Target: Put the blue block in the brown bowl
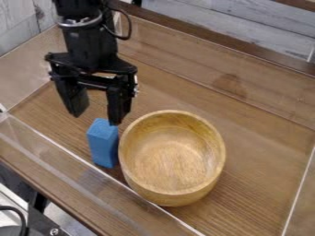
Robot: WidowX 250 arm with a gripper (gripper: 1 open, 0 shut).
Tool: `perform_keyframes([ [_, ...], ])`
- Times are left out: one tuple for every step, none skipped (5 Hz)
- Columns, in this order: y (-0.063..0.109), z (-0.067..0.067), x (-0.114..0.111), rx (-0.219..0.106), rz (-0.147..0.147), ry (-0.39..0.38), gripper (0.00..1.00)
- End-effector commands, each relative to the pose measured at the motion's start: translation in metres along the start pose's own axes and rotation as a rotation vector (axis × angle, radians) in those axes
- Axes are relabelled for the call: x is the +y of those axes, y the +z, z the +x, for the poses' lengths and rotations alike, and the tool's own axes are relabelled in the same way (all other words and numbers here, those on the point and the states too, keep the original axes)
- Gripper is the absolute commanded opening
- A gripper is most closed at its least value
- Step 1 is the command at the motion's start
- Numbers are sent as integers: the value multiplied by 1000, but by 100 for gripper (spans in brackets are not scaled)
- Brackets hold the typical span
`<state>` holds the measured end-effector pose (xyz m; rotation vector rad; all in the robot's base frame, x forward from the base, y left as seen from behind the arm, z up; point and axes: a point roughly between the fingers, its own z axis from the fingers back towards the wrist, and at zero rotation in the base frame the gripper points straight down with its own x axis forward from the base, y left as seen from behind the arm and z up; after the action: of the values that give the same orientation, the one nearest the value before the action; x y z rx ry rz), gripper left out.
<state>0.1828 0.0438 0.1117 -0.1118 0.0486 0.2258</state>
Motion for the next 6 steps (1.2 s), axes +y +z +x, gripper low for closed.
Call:
perform_keyframes([
  [3, 4, -2, -23, -6, -1, 100],
  [-1, 4, -3, -19, -16, 0, 100],
  [-3, 6, -3, -19, -28, 2, 100],
  [-5, 7, -3, -19, -38, 6, 100],
  [-6, 8, -2, -21, -45, 14, 100],
  [-6, 8, -1, -23, -53, 23, 100],
])
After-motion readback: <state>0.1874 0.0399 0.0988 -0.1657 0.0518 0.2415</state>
